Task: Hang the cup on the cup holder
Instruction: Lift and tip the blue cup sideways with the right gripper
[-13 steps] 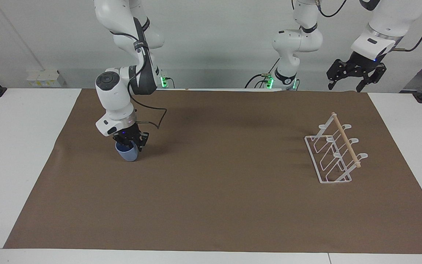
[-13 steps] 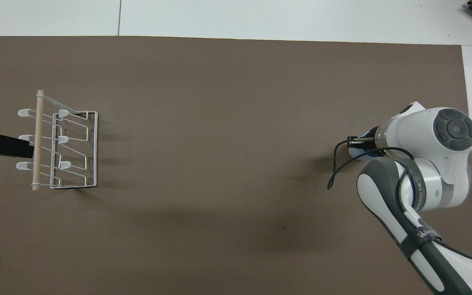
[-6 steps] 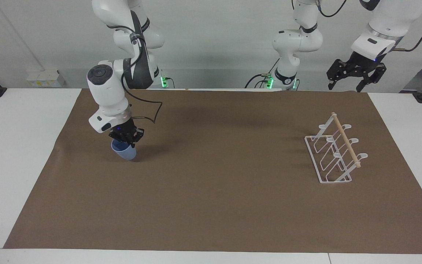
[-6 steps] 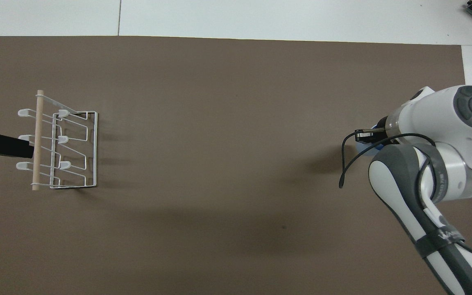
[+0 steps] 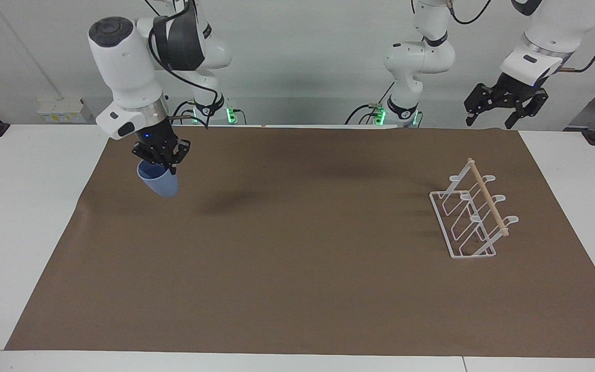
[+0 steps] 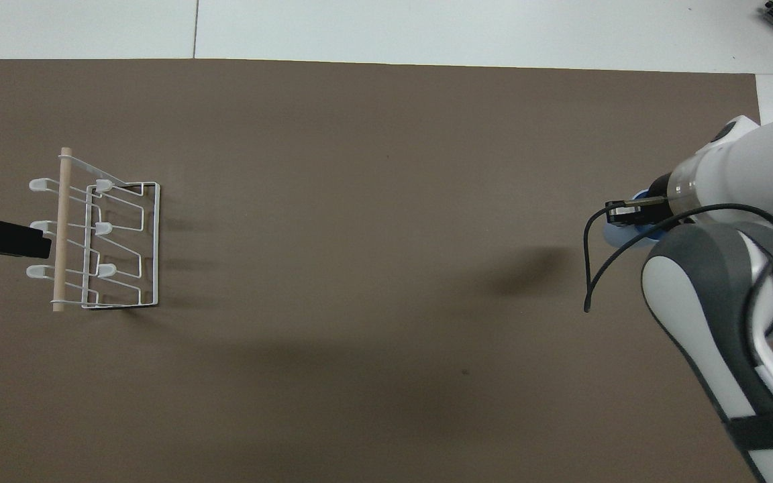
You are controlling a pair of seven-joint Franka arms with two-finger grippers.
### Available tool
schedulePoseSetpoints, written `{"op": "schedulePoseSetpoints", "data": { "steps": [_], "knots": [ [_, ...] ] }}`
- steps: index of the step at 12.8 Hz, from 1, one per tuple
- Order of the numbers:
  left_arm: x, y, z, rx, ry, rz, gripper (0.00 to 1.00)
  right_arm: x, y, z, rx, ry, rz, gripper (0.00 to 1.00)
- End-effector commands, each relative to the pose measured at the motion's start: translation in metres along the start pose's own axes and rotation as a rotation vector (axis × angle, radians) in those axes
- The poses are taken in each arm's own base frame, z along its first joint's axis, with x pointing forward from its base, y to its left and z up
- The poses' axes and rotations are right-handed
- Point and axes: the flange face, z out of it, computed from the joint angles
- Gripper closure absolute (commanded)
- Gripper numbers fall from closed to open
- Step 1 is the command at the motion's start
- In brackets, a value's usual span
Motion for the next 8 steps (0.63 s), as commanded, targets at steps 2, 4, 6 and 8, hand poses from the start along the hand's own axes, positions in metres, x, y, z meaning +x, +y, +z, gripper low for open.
{"op": "schedulePoseSetpoints", "data": {
  "steps": [2, 4, 6, 8],
  "knots": [
    [-0.009, 0.000, -0.003, -0.006, 0.002, 0.002, 0.00, -0.003, -0.027, -0.054, 0.051, 0.009, -0.095, 1.00],
    [-0.007, 0.011, -0.003, -0.004, 0.007, 0.023, 0.00, -0.003, -0.044, -0.064, 0.265, 0.032, -0.082, 1.00],
    [-0.008, 0.016, -0.002, -0.006, 0.006, 0.037, 0.00, 0.001, -0.056, -0.071, 0.393, 0.066, -0.063, 1.00],
    [-0.006, 0.032, -0.001, -0.021, 0.021, 0.099, 0.00, 0.001, -0.074, -0.074, 0.435, 0.095, -0.076, 1.00]
  ]
}}
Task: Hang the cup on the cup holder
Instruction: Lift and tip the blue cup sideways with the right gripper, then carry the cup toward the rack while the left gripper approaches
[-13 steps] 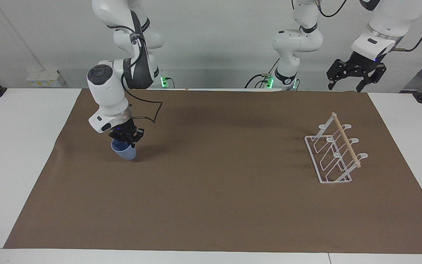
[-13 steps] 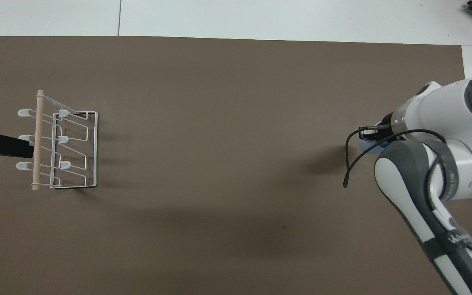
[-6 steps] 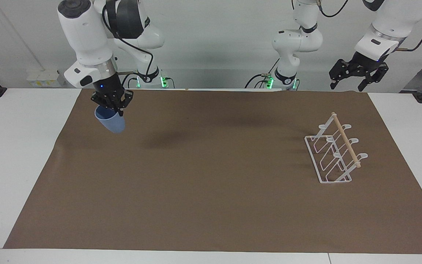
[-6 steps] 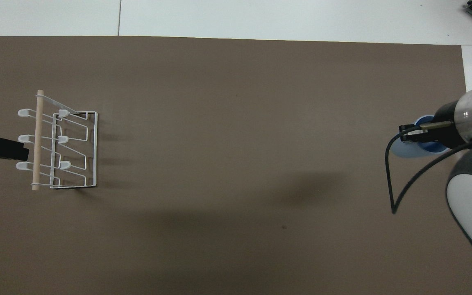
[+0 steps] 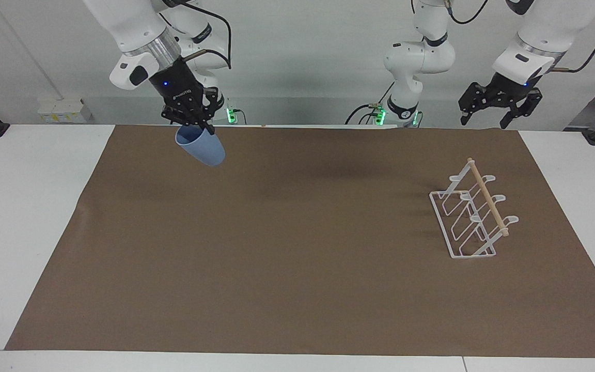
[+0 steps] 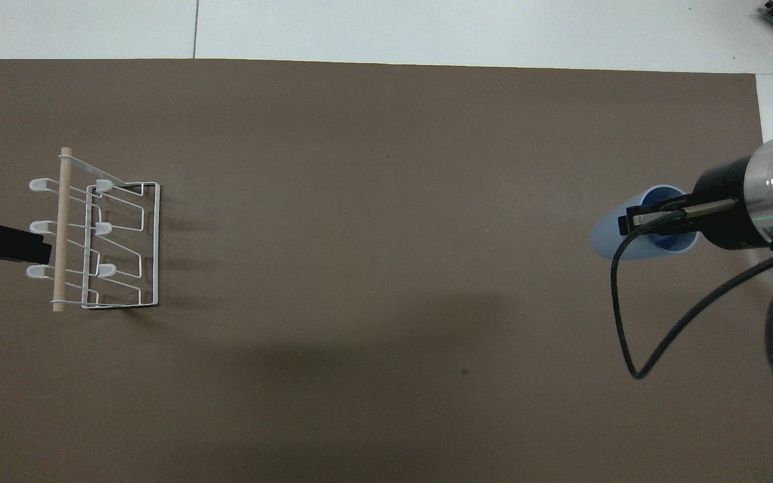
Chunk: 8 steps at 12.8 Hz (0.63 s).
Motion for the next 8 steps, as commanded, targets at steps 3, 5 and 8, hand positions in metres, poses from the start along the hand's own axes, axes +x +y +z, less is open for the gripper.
{"op": "schedulePoseSetpoints", "data": {
  "steps": [3, 5, 8],
  "knots": [
    [-0.003, 0.037, 0.000, -0.087, 0.049, 0.225, 0.00, -0.001, -0.052, 0.014, 0.098, 0.037, -0.080, 1.00],
    [0.000, 0.062, -0.001, -0.081, 0.090, 0.357, 0.00, -0.013, -0.062, 0.022, 0.204, 0.019, -0.024, 1.00],
    [0.003, 0.079, 0.004, -0.128, 0.209, 0.681, 0.00, -0.024, -0.100, 0.037, 0.268, 0.026, 0.067, 1.00]
  ]
}}
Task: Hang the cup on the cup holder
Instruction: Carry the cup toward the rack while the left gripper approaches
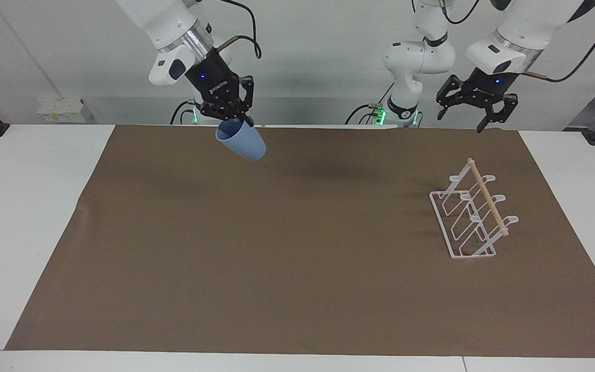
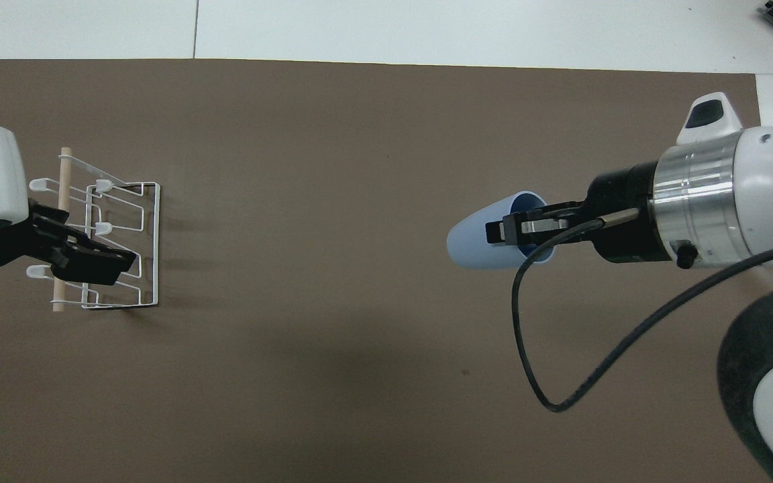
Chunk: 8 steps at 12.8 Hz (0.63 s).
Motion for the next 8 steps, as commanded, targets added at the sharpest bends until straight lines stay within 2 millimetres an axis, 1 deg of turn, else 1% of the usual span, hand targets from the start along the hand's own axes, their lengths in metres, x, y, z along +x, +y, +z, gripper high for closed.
{"op": "schedulePoseSetpoints", "data": {
  "steps": [1, 2, 4, 5, 6, 7, 8],
  "knots": [
    [-0.003, 0.007, 0.008, -0.023, 0.121, 0.259, 0.00, -0.017, -0.034, 0.023, 0.041, 0.043, 0.093, 1.00],
    [0.000, 0.014, 0.007, -0.050, 0.144, 0.293, 0.00, -0.019, -0.048, 0.035, 0.054, 0.064, 0.115, 1.00],
    [0.011, 0.039, 0.008, -0.105, 0.183, 0.338, 0.00, -0.022, -0.075, 0.057, 0.082, 0.084, 0.190, 1.00],
    [0.017, 0.050, 0.006, -0.115, 0.219, 0.391, 0.00, -0.022, -0.083, 0.063, 0.094, 0.091, 0.227, 1.00],
    [0.025, 0.067, 0.007, -0.113, 0.237, 0.482, 0.00, -0.025, -0.093, 0.072, 0.110, 0.089, 0.246, 1.00],
    [0.028, 0.079, 0.008, -0.113, 0.242, 0.544, 0.00, -0.023, -0.097, 0.080, 0.120, 0.094, 0.271, 1.00],
    [0.032, 0.091, 0.008, -0.115, 0.244, 0.579, 0.00, -0.025, -0.107, 0.089, 0.134, 0.100, 0.297, 1.00]
  ]
}}
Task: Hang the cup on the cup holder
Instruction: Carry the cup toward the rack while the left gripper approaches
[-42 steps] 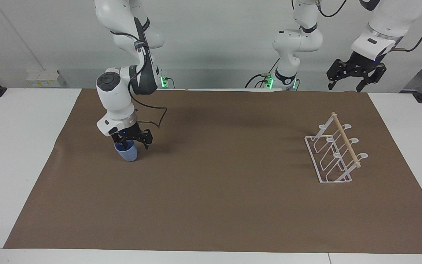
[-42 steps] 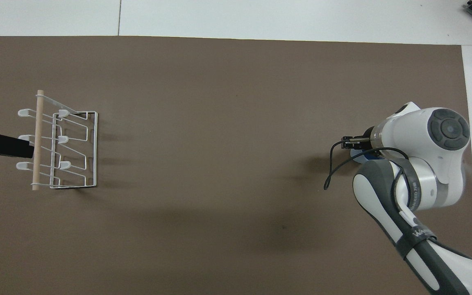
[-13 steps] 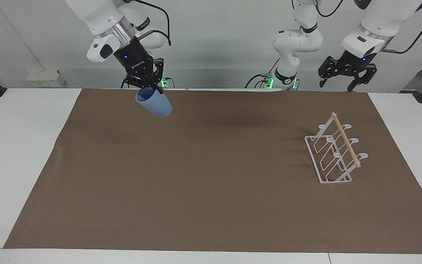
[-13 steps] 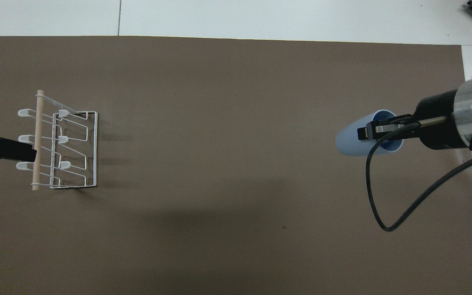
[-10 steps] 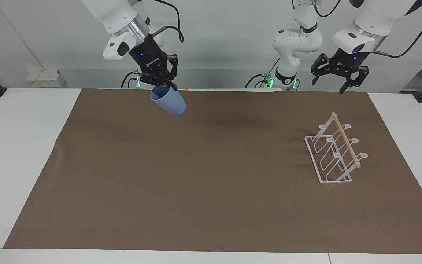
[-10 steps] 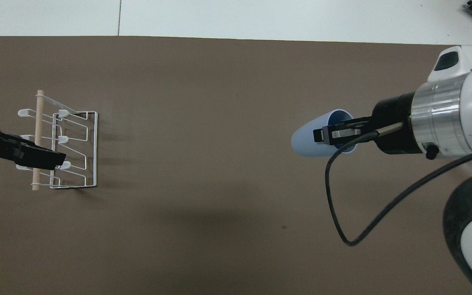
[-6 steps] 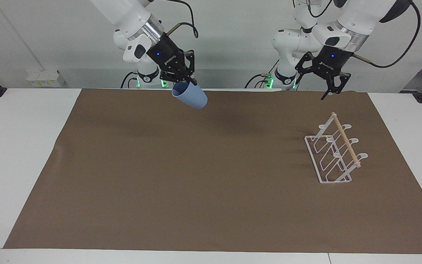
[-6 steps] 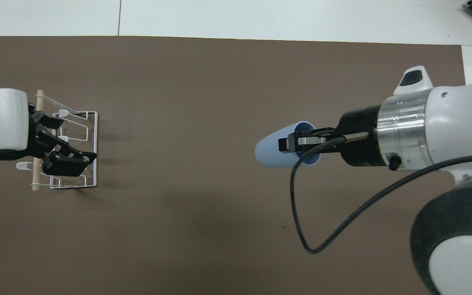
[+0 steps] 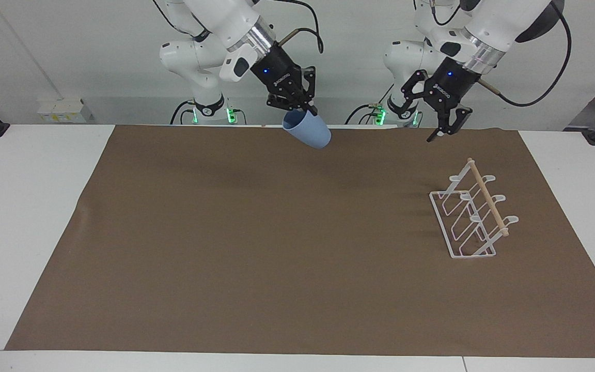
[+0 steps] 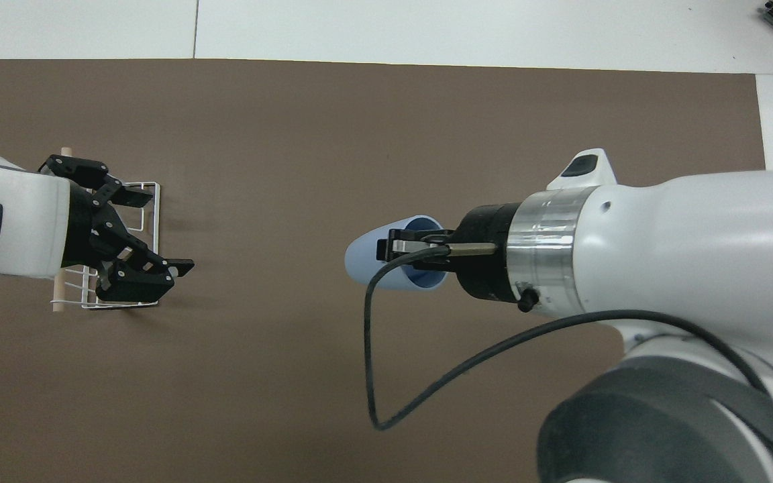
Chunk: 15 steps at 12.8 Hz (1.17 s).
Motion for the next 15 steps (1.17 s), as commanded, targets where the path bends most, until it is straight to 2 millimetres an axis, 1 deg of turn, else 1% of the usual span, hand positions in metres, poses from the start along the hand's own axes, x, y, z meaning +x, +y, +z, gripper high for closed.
{"op": "schedulePoseSetpoints", "data": {
  "steps": [1, 2, 3, 4, 5, 6, 7, 9, 10, 12, 15],
  "knots": [
    [0.012, 0.022, 0.004, 0.000, 0.031, 0.113, 0.00, -0.005, -0.012, 0.018, 0.052, 0.016, 0.085, 1.00],
    [0.019, 0.029, 0.008, -0.001, 0.034, 0.177, 0.00, -0.004, -0.012, 0.020, 0.058, 0.027, 0.100, 1.00],
    [0.022, 0.034, 0.009, -0.006, 0.035, 0.246, 0.00, -0.003, -0.012, 0.020, 0.062, 0.026, 0.112, 1.00],
    [0.025, 0.039, 0.010, -0.010, 0.034, 0.285, 0.00, -0.002, -0.013, 0.021, 0.080, 0.015, 0.136, 1.00],
    [0.030, 0.049, 0.013, -0.010, 0.039, 0.307, 0.00, -0.002, -0.013, 0.020, 0.102, 0.005, 0.155, 1.00],
    [0.034, 0.055, 0.020, 0.003, 0.051, 0.318, 0.00, -0.001, -0.014, 0.021, 0.119, -0.005, 0.171, 1.00],
    [0.032, 0.065, 0.029, 0.021, 0.066, 0.327, 0.00, -0.001, -0.014, 0.021, 0.134, -0.013, 0.188, 1.00],
    [0.020, 0.070, 0.042, 0.071, 0.093, 0.317, 0.00, 0.006, -0.011, 0.017, 0.183, -0.033, 0.243, 1.00],
    [0.022, 0.077, 0.047, 0.082, 0.104, 0.326, 0.00, 0.007, -0.012, 0.017, 0.193, -0.038, 0.253, 1.00],
    [0.017, 0.079, 0.053, 0.077, 0.097, 0.323, 0.00, 0.007, -0.011, 0.017, 0.193, -0.037, 0.254, 1.00],
    [0.013, 0.079, 0.056, 0.081, 0.097, 0.319, 0.00, 0.009, -0.011, 0.016, 0.193, -0.036, 0.255, 1.00]
  ]
}}
